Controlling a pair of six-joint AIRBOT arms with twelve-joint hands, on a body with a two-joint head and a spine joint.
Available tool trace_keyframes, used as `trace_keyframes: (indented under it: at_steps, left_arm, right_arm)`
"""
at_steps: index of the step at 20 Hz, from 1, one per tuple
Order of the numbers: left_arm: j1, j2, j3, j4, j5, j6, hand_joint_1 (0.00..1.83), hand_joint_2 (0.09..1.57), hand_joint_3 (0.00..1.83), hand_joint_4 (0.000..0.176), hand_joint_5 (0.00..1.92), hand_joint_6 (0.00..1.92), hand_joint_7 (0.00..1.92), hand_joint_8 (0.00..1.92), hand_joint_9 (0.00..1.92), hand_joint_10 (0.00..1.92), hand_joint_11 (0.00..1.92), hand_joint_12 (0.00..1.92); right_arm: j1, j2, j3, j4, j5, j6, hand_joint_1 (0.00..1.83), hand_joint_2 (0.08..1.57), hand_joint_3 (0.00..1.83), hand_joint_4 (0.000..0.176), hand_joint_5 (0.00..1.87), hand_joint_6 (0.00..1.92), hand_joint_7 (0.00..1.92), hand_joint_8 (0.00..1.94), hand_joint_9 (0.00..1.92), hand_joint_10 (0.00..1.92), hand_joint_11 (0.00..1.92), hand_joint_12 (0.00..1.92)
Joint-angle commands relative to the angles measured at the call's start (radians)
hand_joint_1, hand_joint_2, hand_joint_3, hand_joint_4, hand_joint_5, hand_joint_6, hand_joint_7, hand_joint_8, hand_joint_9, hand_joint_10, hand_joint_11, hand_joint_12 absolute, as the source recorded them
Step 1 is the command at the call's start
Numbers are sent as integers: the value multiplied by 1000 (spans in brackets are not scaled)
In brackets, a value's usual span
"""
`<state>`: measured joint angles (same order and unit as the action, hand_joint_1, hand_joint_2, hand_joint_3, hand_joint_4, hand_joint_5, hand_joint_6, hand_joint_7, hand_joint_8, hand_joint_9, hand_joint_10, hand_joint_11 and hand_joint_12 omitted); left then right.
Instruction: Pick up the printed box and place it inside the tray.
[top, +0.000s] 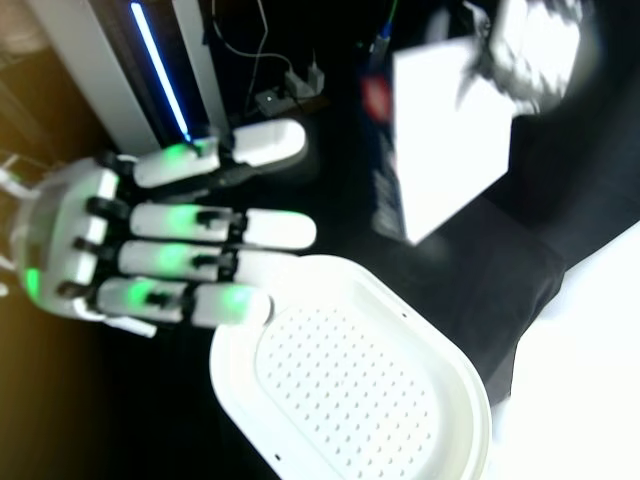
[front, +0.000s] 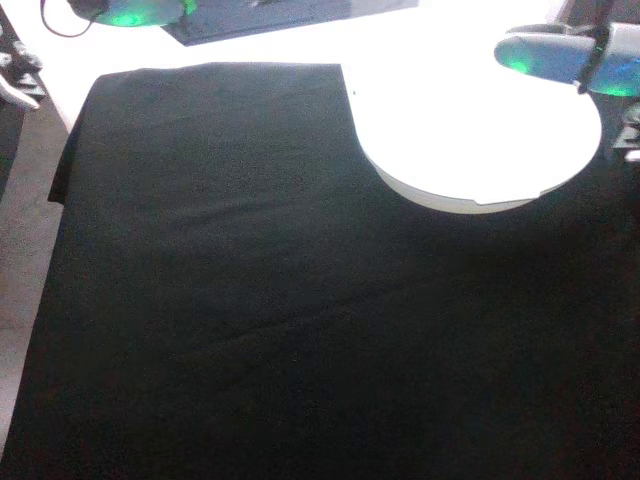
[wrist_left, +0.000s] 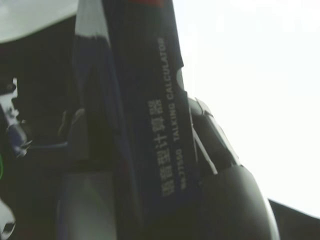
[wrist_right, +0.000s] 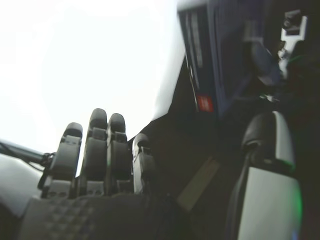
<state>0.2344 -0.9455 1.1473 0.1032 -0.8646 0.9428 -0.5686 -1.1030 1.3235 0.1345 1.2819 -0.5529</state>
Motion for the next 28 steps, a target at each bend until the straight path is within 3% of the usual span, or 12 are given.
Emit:
trace_keyframes:
  at_steps: [1, 10, 12, 14, 16, 18, 21, 22, 23, 26, 27, 28]
  left_arm:
    - [-4, 4, -2, -21, -167, -2, 1249, 1166, 0, 0, 890, 882, 904, 1381, 972, 1373, 932, 1619]
    - [36, -95, 17, -53, -228, -2, 1216, 1235, 0, 0, 751, 1051, 801, 1565, 930, 1598, 825, 1770]
    - [46, -112, 22, -56, -232, -3, 1231, 1205, 0, 0, 806, 983, 852, 1471, 938, 1486, 892, 1708]
    - [53, -130, 30, -57, -231, -3, 1248, 1165, 0, 0, 857, 938, 934, 1322, 989, 1346, 922, 1632]
    - [57, -147, 39, -57, -219, -3, 1247, 1169, 0, 0, 863, 898, 923, 1366, 1042, 1395, 969, 1632]
    - [59, -159, 46, -57, -207, -4, 1247, 1171, 1, 0, 867, 883, 909, 1391, 1059, 1397, 986, 1642]
    - [60, -169, 52, -49, -184, -4, 1247, 1172, 0, 0, 852, 890, 920, 1369, 1065, 1331, 958, 1626]
    - [60, -169, 53, -47, -181, -4, 1251, 1163, 0, 0, 884, 849, 924, 1362, 1021, 1322, 915, 1644]
    - [60, -169, 54, -45, -173, -4, 1257, 1151, 0, 0, 917, 797, 943, 1330, 1034, 1283, 922, 1606]
    - [61, -169, 57, -45, -160, -4, 1264, 1136, 0, 0, 932, 782, 980, 1270, 1060, 1228, 945, 1594]
    - [62, -169, 57, -44, -153, -4, 1263, 1137, 1, 0, 914, 815, 983, 1259, 1045, 1200, 924, 1585]
    - [62, -169, 58, -42, -148, -4, 1266, 1130, 0, 0, 931, 790, 999, 1228, 1054, 1162, 941, 1547]
  right_arm:
    - [20, -6, 6, 3, 116, 8, 765, 857, 11, 138, 0, 0, 244, 3, 261, 14, 0, 1087]
    - [41, -87, 16, 28, 180, 18, 1092, 1088, 27, 176, 0, 0, 109, 10, 345, 19, 0, 1654]
    - [47, -95, 16, 28, 181, 20, 1078, 1102, 12, 128, 0, 0, 192, 30, 331, 27, 0, 1682]
    - [50, -102, 16, 28, 181, 21, 967, 1220, 30, 174, 0, 0, 142, 19, 211, 274, 0, 1763]
    - [54, -111, 16, 28, 182, 26, 671, 1168, 2, 70, 160, 14, 273, 5, 248, 144, 0, 1145]
    - [57, -117, 16, 28, 182, 27, 709, 1453, 39, 162, 5, 0, 93, 4, 248, 63, 1, 1392]
    - [58, -118, 16, 25, 181, 30, 197, 1527, 48, 51, 0, 0, 26, 0, 186, 25, 0, 1054]
    - [58, -118, 16, 24, 181, 30, 234, 1319, 23, 150, 159, 16, 78, 5, 197, 9, 21, 882]
    - [58, -117, 17, 23, 180, 32, 920, 1149, 0, 171, 31, 2, 15, 0, 228, 15, 85, 928]
    - [58, -117, 19, 23, 170, 39, 1050, 1077, 0, 176, 0, 0, 22, 2, 247, 8, 21, 1149]
    - [58, -117, 20, 23, 165, 46, 962, 1015, 0, 129, 0, 0, 160, 21, 340, 34, 3, 1360]
    - [58, -117, 20, 22, 160, 49, 228, 1311, 40, 0, 0, 0, 65, 3, 177, 12, 0, 898]
